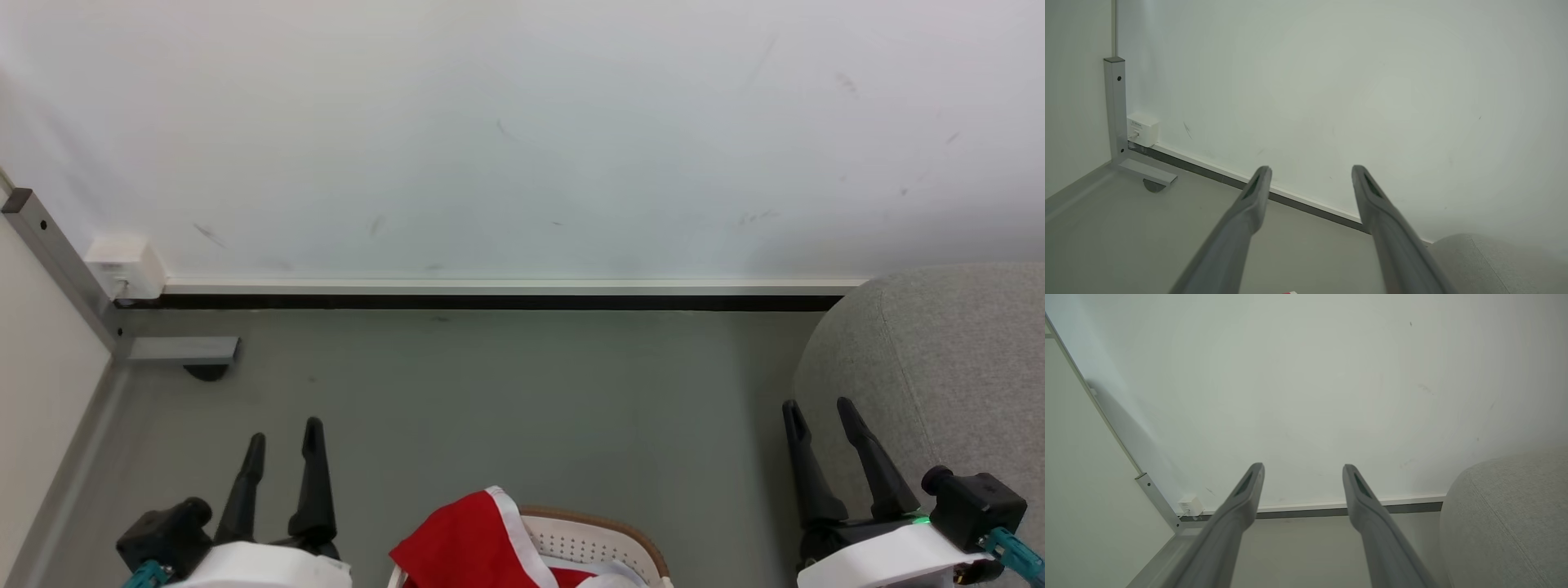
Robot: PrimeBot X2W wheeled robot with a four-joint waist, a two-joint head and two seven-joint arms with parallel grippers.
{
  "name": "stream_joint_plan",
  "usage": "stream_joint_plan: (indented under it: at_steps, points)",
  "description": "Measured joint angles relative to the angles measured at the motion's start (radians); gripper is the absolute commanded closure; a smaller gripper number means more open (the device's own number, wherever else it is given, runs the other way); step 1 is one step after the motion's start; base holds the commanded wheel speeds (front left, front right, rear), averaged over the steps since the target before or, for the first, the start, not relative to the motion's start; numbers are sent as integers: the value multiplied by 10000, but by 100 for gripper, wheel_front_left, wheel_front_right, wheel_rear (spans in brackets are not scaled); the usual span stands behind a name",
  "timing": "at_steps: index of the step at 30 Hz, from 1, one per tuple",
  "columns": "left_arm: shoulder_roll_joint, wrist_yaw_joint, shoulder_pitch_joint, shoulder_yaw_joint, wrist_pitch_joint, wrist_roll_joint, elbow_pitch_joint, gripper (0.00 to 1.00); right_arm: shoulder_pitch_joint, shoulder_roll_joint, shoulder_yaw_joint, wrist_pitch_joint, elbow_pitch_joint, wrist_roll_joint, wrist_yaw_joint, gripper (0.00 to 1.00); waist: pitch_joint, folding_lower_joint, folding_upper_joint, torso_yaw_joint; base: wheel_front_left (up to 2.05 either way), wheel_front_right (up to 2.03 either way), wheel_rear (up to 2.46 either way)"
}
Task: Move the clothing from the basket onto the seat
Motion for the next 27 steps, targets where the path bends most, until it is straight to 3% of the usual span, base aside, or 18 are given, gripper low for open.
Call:
stream_joint_plan:
  at_steps: [27]
  points:
    - [15, 240, 27, -303, -523, 2065, 21, 0, -176, 48, 119, -523, 337, -2100, 0, 0, 76, 0, 0, -114, 0, 0, 0]
